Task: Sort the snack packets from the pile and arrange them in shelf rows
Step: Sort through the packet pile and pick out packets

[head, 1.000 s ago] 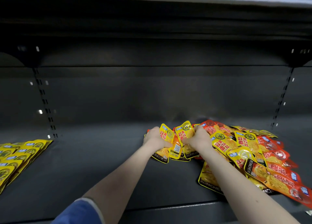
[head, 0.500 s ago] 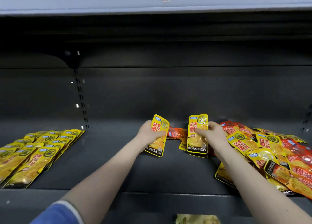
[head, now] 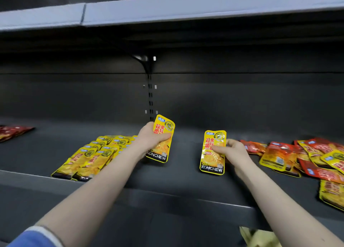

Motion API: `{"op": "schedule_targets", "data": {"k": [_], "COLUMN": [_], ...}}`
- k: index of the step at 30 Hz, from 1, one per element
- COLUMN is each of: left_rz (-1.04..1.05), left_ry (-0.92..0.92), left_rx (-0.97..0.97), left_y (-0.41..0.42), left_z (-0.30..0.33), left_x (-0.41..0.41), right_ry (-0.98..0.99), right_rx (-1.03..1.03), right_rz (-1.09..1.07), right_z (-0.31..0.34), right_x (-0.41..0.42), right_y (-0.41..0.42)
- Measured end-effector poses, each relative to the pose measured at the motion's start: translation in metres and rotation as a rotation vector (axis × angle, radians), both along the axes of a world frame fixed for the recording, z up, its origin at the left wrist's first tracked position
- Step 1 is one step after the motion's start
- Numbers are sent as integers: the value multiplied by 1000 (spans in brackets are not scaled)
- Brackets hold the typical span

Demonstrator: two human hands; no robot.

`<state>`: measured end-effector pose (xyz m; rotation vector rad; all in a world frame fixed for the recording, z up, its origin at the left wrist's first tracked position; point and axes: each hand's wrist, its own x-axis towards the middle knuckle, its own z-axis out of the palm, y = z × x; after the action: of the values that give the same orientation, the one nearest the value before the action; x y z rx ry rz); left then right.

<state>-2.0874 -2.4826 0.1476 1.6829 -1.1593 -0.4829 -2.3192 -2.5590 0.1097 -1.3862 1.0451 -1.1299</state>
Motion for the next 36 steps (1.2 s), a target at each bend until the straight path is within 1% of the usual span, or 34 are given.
{"op": "schedule_targets", "data": {"k": [3,8,14,18,22,26,29,36], "left_rz": [23,0,-32,-68,-91,-113,-122,-135], "left_ry": [-7,13,86,136,181,199,193,226], "left_rx": [-36,-59,-32,-26,-11,-3,5,11], "left_y": [19,38,40,37,34,25,19,5], "left_z": [4,5,5,3,-3,-7,-8,-12], "left_x": [61,158,225,241,239,235,229,219], "right_ry": [-11,-50,-59,4,31,44,101,215], "right_rx": [14,31,46,40,44,75,108,138], "right_rz": [-4,-21,-33,-59,-110,-159,-188,-159], "right_z": [-3,-7,-1,4,3,3,-3,-20], "right_x": [54,144,208,221,217,207,202,212], "right_y": [14,40,61,63,55,38,19,-19]}}
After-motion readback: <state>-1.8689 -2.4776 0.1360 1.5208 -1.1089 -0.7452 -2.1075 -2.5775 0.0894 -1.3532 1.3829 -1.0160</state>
